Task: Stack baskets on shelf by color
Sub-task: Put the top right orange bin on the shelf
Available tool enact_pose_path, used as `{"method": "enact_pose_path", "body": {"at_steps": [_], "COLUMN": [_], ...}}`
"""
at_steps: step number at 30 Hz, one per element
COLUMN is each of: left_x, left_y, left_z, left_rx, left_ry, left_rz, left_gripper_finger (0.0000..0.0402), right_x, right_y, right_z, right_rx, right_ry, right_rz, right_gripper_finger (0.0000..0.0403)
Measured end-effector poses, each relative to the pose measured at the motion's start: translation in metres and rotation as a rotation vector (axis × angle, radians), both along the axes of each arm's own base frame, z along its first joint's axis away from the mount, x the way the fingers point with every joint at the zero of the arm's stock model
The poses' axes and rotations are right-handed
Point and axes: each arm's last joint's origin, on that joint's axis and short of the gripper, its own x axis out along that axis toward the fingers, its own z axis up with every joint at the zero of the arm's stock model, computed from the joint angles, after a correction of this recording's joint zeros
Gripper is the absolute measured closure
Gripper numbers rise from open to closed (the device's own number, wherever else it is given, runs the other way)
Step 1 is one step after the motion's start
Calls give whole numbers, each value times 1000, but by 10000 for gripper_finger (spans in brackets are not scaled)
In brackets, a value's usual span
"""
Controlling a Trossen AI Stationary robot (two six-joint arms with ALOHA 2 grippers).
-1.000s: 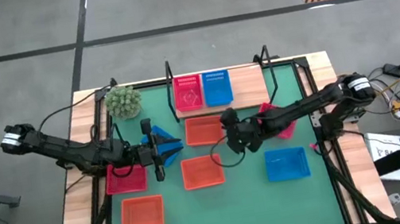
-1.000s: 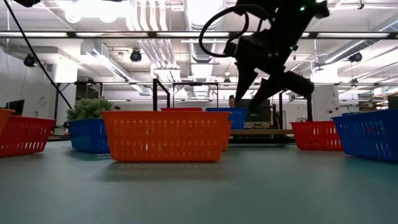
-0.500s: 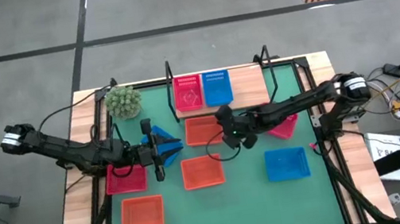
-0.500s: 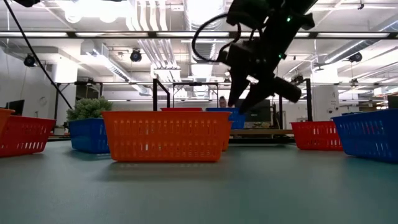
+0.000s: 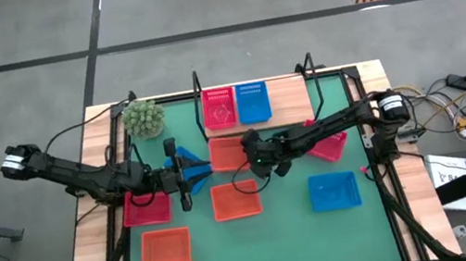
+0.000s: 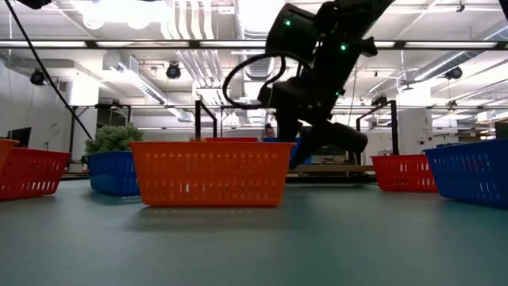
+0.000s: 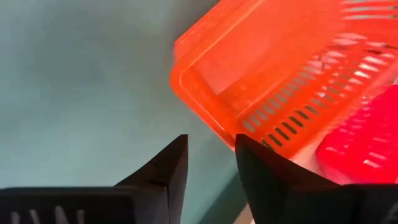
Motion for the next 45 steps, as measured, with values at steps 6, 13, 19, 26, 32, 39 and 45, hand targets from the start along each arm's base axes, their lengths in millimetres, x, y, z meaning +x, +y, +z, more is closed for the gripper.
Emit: {"method": "enact_pose_path", "body": {"at_steps": [6, 13, 19, 26, 32, 39, 45], "left_x": [0, 0, 0, 0, 0, 0, 0], "left_y": [0, 0, 0, 0, 0, 0, 0], "left_z": [0, 0, 0, 0, 2, 2, 2], "left_rx": [0, 0, -1, -3, -11, -10, -10], "left_ry": [0, -1, -1, -3, -21, -18, -18], "left_rz": [0, 0, 0, -1, -1, -1, -1], "left_gripper_finger": [311, 311, 311, 311, 311, 311, 311], "right_x": [6, 8, 6, 5, 13, 27, 32], "right_y": [1, 3, 4, 9, 8, 4, 1], "right_z": [10, 19, 37, 48, 42, 16, -11], "right_rx": [61, 100, 159, 150, 100, 80, 48], "right_ry": [-39, -22, 44, 95, 46, 57, 136], "right_rz": [11, -9, -142, -97, 10, 25, 20], "right_gripper_finger": [332, 391, 394, 387, 329, 266, 255]}}
